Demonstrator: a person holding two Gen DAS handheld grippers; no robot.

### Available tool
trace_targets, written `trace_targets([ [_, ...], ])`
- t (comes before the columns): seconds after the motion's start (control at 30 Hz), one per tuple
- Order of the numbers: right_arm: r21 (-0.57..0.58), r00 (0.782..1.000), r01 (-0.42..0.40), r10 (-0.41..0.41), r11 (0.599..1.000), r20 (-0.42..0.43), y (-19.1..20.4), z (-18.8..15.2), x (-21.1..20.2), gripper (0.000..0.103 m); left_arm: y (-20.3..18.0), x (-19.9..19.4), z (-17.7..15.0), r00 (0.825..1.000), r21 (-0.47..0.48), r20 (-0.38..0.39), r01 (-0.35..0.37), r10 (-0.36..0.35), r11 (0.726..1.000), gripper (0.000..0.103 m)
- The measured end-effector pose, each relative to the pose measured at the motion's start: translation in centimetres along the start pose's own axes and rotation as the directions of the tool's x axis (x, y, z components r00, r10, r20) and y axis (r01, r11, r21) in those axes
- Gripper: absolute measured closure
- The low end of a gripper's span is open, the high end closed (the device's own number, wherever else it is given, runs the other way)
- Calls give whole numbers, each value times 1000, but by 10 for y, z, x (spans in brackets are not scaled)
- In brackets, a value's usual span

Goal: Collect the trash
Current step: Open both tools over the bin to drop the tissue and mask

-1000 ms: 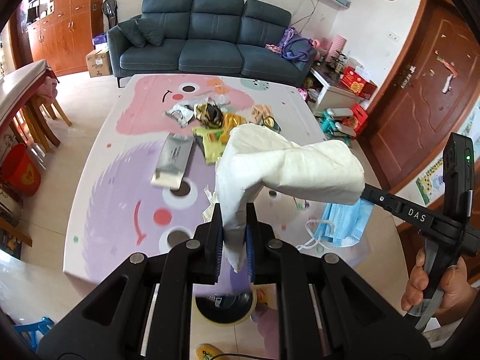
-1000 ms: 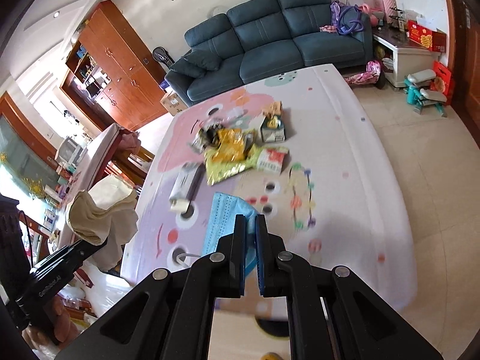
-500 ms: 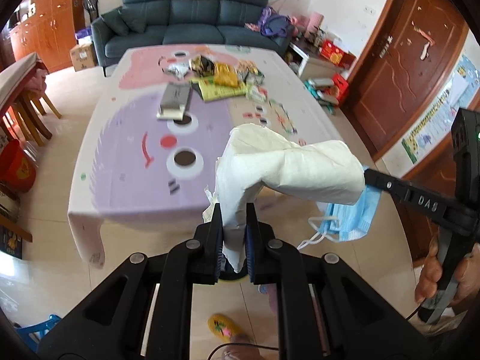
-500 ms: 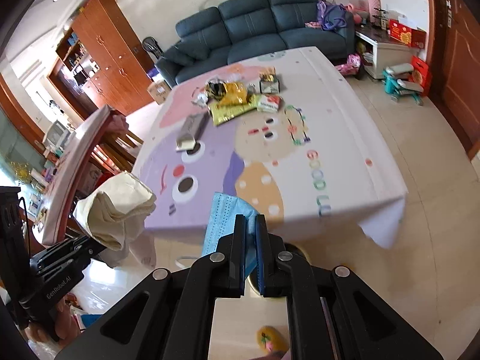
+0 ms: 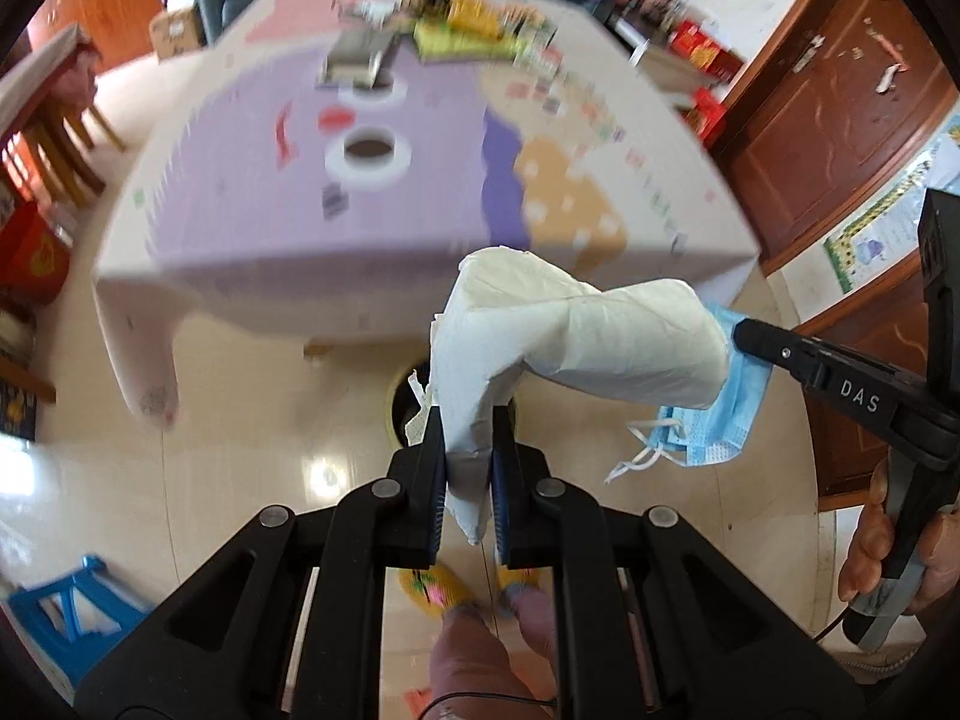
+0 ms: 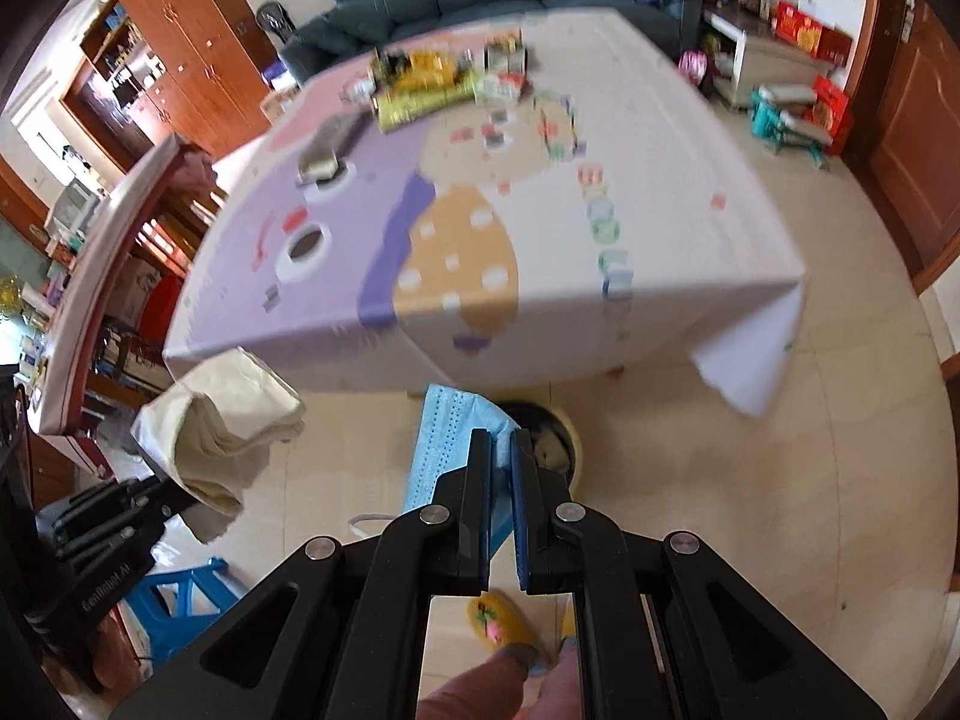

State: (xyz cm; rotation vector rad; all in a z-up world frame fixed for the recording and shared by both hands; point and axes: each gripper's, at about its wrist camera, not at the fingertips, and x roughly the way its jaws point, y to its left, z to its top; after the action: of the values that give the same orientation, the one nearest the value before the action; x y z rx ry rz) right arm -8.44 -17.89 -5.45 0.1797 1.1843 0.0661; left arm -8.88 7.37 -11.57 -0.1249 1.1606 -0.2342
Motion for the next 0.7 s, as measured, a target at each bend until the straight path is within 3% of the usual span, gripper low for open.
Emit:
trace_targets([
  [0.27,-6,999,29,-29,1000,-44,-17,-37,124,97,15,135,-40,993,-57,-112,-51,45,997,93],
  [0.53,24,997,52,-50,998,-51,-50,-66,269,97,18,267,-60,994,5,-91,-67,67,998,89],
  [0.57,23,997,49,-48,999,-54,-54,-70,283,97,18,277,-61,994,9,-91,-65,66,998,85],
  [0.63,29,996,40,-38,999,-77,-62,-76,316,91,20,309,-64,993,21,-103,-55,57,998,71],
  [0.67,35,995,38,-35,999,-90,-66,-79,330,90,21,318,-65,992,25,-109,-61,63,998,58],
  [0.7,39,994,40,-36,998,-103,-71,-82,344,86,23,330,-67,990,28,-113,-78,80,997,53],
])
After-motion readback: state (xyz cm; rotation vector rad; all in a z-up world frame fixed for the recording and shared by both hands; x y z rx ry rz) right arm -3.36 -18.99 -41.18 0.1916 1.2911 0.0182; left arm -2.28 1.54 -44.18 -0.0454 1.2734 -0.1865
